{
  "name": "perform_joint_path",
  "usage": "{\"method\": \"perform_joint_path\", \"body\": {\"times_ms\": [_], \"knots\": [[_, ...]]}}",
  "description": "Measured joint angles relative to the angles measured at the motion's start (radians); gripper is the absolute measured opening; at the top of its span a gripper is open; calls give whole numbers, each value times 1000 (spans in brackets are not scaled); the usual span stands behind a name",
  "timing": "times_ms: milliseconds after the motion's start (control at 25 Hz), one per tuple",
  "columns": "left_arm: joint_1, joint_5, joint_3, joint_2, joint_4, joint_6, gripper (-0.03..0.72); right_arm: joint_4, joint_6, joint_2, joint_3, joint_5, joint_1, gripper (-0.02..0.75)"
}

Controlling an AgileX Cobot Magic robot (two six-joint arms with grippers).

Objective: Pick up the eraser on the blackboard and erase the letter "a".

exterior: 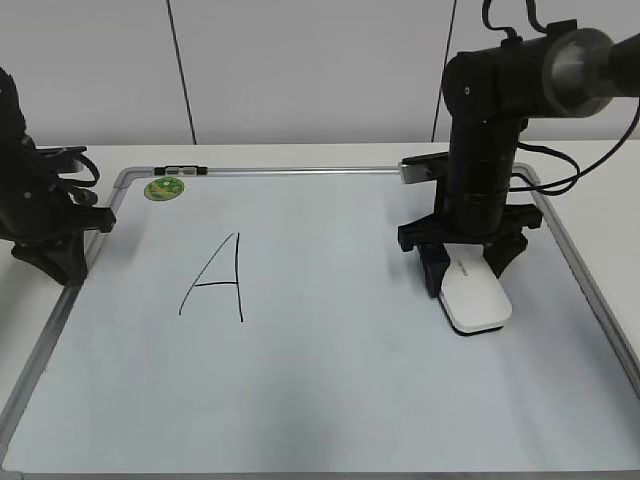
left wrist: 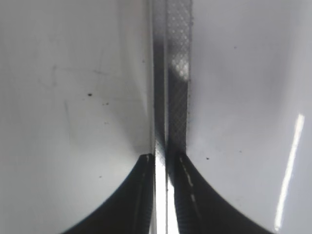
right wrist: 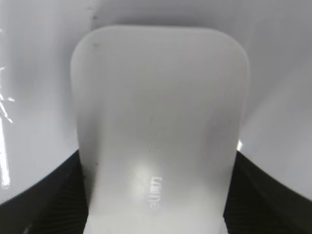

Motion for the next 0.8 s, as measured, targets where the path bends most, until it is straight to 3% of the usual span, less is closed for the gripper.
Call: {"method": "perform_joint_path", "body": {"times_ms": [520,800], "knots": [[0,0,0,2,0,0,106,-52,22,-305,10,15,-104,526],[0,0,0,2,0,0,106,-55,20,-470,271,18,-215,526]]}}
